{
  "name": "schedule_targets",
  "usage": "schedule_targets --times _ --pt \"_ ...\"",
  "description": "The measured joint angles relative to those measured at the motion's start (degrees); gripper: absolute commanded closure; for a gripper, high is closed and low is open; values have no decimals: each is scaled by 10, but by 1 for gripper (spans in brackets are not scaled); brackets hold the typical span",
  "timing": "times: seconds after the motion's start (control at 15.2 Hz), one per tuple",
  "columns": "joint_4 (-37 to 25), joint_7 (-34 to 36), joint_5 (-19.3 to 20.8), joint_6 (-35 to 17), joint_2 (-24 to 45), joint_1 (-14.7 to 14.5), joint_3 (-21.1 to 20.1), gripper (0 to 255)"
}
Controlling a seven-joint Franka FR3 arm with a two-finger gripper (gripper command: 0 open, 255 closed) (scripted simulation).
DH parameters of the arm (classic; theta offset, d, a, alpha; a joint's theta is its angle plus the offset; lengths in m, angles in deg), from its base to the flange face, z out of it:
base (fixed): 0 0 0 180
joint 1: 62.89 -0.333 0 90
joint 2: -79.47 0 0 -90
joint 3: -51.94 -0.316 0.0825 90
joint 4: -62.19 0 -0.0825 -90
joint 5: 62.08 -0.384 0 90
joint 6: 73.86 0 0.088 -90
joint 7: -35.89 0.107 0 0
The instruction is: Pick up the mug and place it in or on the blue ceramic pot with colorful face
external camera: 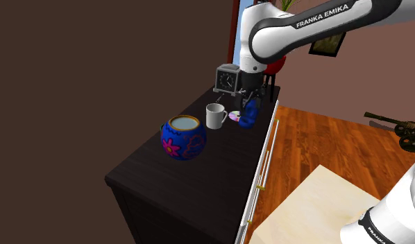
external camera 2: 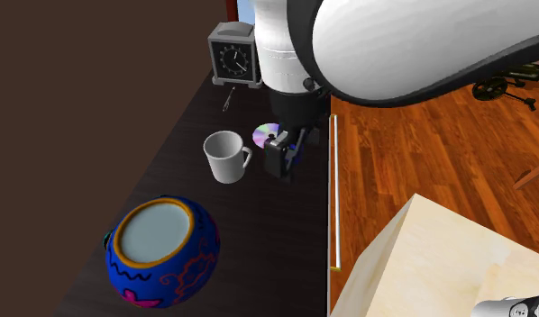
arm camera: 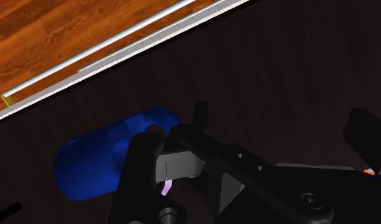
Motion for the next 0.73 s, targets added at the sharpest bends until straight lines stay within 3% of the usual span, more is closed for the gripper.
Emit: schedule_targets --times 0.73 --pt "-223 74 40 -36 228 -18 -7 0"
